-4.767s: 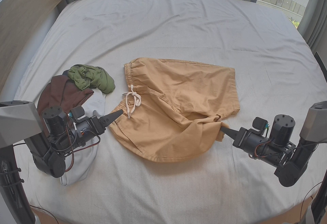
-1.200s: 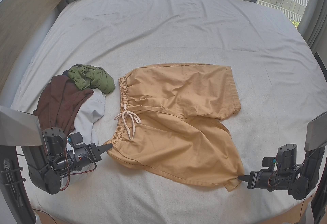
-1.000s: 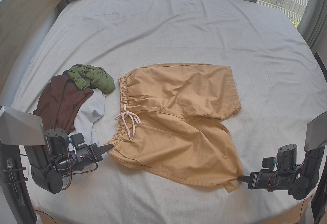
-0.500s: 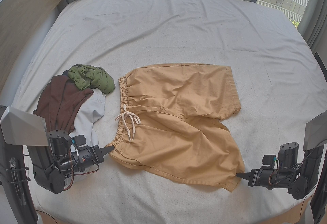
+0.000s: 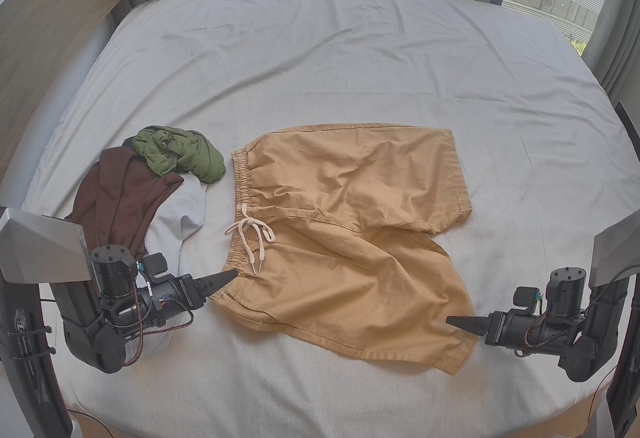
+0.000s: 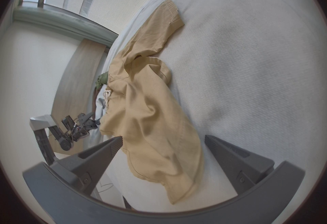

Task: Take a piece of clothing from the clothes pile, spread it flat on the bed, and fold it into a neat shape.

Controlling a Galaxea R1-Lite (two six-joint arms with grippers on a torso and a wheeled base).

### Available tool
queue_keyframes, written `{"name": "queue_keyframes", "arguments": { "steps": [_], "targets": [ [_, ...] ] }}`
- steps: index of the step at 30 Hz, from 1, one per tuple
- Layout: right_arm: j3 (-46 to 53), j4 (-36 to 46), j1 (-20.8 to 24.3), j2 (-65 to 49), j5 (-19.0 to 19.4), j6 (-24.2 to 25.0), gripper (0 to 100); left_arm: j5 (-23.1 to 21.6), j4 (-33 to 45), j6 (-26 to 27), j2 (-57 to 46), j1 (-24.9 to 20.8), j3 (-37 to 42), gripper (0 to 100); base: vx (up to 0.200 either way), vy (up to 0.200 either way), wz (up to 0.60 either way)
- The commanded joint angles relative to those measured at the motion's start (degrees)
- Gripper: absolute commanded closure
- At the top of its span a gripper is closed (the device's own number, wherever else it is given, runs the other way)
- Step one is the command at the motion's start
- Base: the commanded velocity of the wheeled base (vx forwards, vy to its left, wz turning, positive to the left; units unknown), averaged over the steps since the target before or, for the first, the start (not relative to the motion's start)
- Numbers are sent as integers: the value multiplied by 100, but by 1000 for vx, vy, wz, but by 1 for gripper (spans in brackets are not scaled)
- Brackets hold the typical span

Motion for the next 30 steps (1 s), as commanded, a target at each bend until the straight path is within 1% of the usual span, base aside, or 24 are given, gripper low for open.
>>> {"name": "queue_keyframes", "arguments": {
  "steps": [1, 3, 5, 11, 12, 13, 16, 26, 30],
  "targets": [
    [-309, -1, 11, 109, 234, 280, 0, 7, -6, 8, -85, -62, -90, 0, 0, 0, 0],
    [-389, -1, 29, 153, 331, 368, 0, -1, -6, 8, -85, -80, -90, 0, 0, 0, 0],
    [-512, -1, 99, 188, 507, 473, 0, 7, -6, 8, -94, -124, -81, 0, 0, 0, 0],
    [-767, -1, 292, 197, 603, 728, 0, -1, -15, 17, -94, -159, -55, 0, 0, 0, 0],
    [-828, -1, 380, 145, 682, 895, 0, -1, -15, 17, -94, -177, -46, 0, 0, 0, 0],
    [-846, -10, 415, 101, 744, 956, 0, 7, -15, 17, -85, -186, -46, 0, 0, 0, 0],
    [-881, -10, 459, -163, 797, 983, 0, -1, -15, 17, -85, -194, -37, 0, 0, 0, 0],
    [-925, -1, 433, -778, 779, 1167, 0, -1, -15, 17, -67, -229, -28, 0, 0, 0, 0],
    [-1092, -1, 248, -813, 735, 1159, 0, -1, -15, 17, -50, -229, -28, 0, 0, 0, 0]
  ]
}}
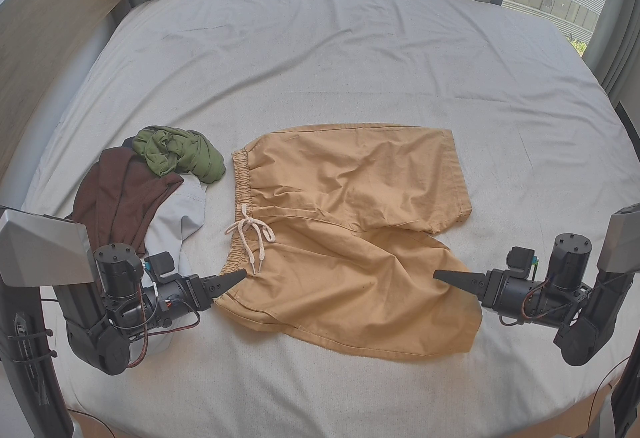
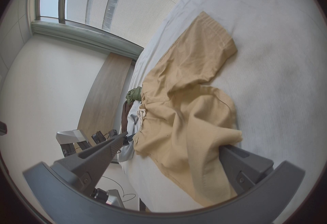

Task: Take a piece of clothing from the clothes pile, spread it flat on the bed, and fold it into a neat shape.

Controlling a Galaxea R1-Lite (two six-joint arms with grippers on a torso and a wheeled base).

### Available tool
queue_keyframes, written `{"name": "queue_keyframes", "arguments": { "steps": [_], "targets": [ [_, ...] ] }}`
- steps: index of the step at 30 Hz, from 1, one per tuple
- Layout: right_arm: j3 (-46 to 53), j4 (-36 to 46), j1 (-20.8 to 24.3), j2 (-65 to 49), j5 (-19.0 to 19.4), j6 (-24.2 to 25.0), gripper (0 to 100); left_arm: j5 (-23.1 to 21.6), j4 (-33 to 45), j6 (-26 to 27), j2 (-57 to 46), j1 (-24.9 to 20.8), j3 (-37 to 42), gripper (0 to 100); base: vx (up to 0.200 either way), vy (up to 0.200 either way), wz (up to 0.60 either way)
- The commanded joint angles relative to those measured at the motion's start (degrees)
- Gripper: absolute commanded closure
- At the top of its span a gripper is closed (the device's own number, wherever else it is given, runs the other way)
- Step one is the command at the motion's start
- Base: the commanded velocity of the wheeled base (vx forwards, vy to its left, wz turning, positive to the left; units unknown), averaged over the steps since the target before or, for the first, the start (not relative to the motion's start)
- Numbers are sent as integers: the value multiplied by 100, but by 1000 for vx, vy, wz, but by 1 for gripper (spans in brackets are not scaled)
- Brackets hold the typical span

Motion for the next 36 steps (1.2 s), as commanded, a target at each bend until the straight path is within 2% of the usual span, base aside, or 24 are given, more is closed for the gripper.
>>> {"name": "queue_keyframes", "arguments": {
  "steps": [1, 5, 18, 29, 34, 36],
  "targets": [
    [-108, -3, -138, -164, -26, -11, 0, -1, -1, -3, 25, -3, 5, 0, 0, 0, 0],
    [-214, -3, -446, -146, -35, -2, 0, -1, -1, -3, 25, -3, 13, 0, 0, 0, 0],
    [-293, -3, -1035, 223, -35, -37, 0, -1, -1, -3, 51, -47, 40, 0, 0, 0, 0],
    [-284, 5, -1237, 689, -26, 33, 0, -1, -1, -3, 51, -73, 40, 0, 0, 0, 0],
    [-574, -3, -1272, 838, -26, 508, 0, -1, -1, 6, 51, -73, 40, 0, 0, 0, 0],
    [-794, -3, -1342, 882, -35, 842, 0, -1, -1, 6, 51, -73, 40, 0, 0, 0, 0]
  ]
}}
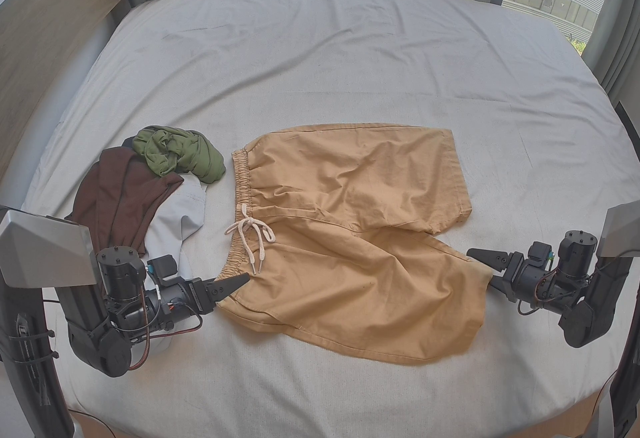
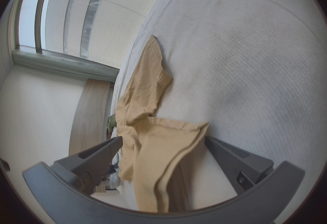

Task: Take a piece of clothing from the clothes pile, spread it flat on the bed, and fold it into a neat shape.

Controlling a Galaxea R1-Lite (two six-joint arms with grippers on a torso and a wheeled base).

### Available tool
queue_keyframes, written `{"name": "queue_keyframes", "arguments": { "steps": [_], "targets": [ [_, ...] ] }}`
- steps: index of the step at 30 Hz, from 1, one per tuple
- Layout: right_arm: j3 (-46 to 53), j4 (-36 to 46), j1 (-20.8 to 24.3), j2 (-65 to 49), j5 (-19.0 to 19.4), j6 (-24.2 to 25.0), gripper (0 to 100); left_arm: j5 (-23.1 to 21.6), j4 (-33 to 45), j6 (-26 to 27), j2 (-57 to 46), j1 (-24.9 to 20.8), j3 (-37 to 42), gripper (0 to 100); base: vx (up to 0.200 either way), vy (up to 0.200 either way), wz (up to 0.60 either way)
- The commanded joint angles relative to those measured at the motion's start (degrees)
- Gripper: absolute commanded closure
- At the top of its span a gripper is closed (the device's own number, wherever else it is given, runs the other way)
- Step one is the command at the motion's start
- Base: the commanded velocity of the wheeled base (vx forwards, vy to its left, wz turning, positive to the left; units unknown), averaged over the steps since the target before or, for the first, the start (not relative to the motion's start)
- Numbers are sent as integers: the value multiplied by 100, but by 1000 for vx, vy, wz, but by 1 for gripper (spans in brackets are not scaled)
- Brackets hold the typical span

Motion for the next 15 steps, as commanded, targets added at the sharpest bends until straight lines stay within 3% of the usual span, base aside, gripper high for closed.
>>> {"name": "queue_keyframes", "arguments": {
  "steps": [1, 10, 11, 15],
  "targets": [
    [-388, 3, -106, 189, -4, 387, 0, -1, -1, -1, 1, 0, 1, 0, 0, 0, 0],
    [-581, -6, -220, 409, -4, 527, 0, -1, -1, -1, -8, 9, 1, 0, 0, 0, 0],
    [-572, -6, -229, 409, -4, 527, 100, -1, -1, -1, -8, 0, 1, 0, 0, 0, 0],
    [-563, -6, -229, 400, 5, 519, 100, 7, -1, -1, 1, 0, 1, 0, 0, 0, 0]
  ]
}}
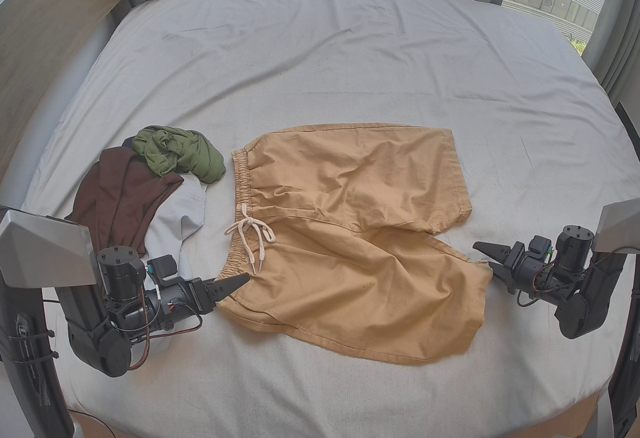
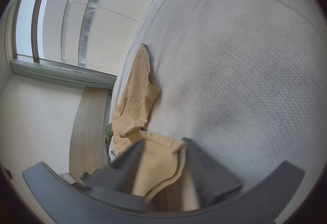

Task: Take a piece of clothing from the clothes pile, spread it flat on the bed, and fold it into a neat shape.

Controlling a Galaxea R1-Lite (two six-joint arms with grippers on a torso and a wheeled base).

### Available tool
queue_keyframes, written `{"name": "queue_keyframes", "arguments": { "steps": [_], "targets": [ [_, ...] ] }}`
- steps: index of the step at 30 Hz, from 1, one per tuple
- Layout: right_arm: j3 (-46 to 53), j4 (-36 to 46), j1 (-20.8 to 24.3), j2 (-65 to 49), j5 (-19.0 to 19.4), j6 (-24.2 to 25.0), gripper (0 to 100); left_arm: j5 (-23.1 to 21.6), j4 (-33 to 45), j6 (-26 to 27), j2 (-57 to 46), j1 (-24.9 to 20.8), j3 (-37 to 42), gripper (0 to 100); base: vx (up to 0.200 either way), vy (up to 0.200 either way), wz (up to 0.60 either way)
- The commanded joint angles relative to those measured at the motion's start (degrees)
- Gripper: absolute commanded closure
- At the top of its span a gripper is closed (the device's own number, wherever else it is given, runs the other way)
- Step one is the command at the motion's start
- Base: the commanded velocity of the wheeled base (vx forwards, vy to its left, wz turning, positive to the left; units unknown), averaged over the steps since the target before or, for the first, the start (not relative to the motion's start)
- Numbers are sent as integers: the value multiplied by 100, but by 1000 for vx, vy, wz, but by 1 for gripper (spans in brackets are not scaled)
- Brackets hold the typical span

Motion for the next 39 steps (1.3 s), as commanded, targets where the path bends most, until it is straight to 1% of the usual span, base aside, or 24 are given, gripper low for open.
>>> {"name": "queue_keyframes", "arguments": {
  "steps": [1, 10, 18, 27, 35, 39],
  "targets": [
    [-7, 1, 9, 44, 12, -2, 100, -3, -1, -1, 3, -5, 1, 0, 0, 0, 0],
    [-77, -8, 27, -9, 12, -2, 100, 6, -1, -1, -14, -5, 1, 0, 0, 0, 0],
    [-859, 9, -8, 35, 3, 7, 100, 6, -1, -1, -23, -5, -8, 0, 0, 0, 0],
    [-1290, 97, -167, 97, 3, -2, 100, 6, -1, 7, -5, -5, -8, 0, 0, 0, 0],
    [-1325, 168, -175, 105, 3, -28, 100, 15, -1, 16, -5, 39, -17, 0, 0, 0, 0],
    [-1281, 1, -140, 79, -14, -116, 100, 15, -1, 25, -5, 39, 27, 0, 0, 0, 0]
  ]
}}
